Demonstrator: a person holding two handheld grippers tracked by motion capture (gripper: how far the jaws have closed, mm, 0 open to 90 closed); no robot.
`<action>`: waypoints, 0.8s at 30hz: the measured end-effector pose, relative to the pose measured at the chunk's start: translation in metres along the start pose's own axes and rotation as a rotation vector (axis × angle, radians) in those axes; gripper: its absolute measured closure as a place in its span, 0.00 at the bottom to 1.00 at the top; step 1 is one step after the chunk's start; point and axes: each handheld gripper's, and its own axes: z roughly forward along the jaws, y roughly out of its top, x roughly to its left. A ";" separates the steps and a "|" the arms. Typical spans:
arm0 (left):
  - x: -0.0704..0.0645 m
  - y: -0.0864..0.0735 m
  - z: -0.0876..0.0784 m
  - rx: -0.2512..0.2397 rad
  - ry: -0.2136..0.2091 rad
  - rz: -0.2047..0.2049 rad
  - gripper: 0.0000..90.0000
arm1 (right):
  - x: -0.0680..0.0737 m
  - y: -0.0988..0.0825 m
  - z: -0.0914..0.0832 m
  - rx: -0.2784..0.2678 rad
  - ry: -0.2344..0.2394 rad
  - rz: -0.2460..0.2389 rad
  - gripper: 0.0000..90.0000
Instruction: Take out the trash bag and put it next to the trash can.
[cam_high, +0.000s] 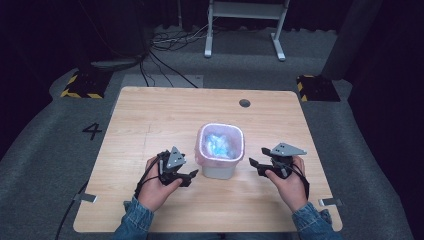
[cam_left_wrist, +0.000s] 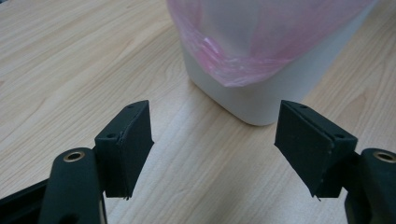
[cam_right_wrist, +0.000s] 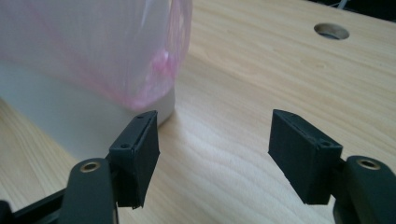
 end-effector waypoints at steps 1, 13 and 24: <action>0.000 0.000 0.000 0.000 0.000 0.000 0.30 | 0.000 0.000 0.000 0.000 0.000 0.000 0.38; -0.008 0.005 -0.001 -0.038 -0.057 0.014 0.31 | 0.019 -0.001 -0.004 0.025 0.046 -0.081 0.37; -0.013 0.010 0.002 -0.118 -0.150 0.022 0.72 | 0.029 0.015 0.010 0.055 0.115 -0.219 0.43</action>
